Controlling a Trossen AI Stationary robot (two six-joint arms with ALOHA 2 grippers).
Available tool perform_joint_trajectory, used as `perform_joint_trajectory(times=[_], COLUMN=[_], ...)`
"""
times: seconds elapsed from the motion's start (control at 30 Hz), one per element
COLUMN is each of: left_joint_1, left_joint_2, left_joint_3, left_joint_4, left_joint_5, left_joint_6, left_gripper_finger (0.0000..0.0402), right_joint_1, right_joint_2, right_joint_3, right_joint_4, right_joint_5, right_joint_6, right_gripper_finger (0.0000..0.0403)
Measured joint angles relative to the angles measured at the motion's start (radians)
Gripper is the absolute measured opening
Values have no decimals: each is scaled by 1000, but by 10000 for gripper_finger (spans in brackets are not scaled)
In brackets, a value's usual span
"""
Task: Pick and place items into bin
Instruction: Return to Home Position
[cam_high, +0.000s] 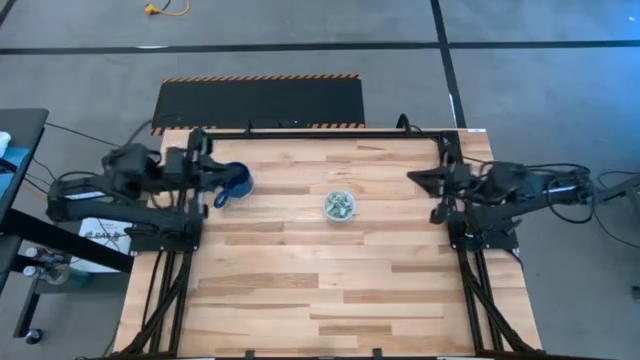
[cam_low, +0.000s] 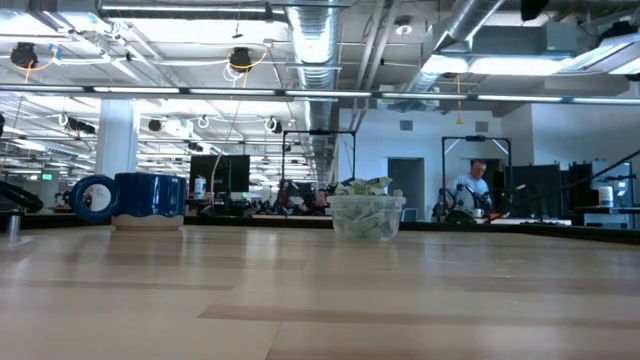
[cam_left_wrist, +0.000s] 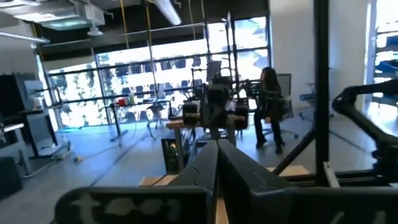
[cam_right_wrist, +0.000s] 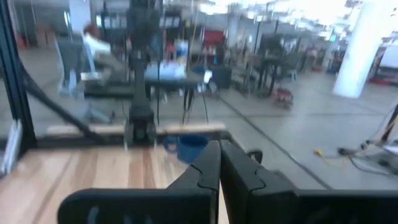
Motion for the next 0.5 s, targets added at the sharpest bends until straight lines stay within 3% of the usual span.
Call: perform_joint_trajectory(times=[0.5], left_joint_1=[-37], left_joint_2=[-295], left_joint_3=[-5], left_joint_4=[-140], left_joint_5=[-29], left_joint_6=[-31], left_gripper_finger=[2], right_joint_1=[-2], right_joint_2=[-357], right_joint_3=[-78], right_joint_4=[-74], right_joint_5=[2], right_joint_6=[8], right_gripper_finger=[0])
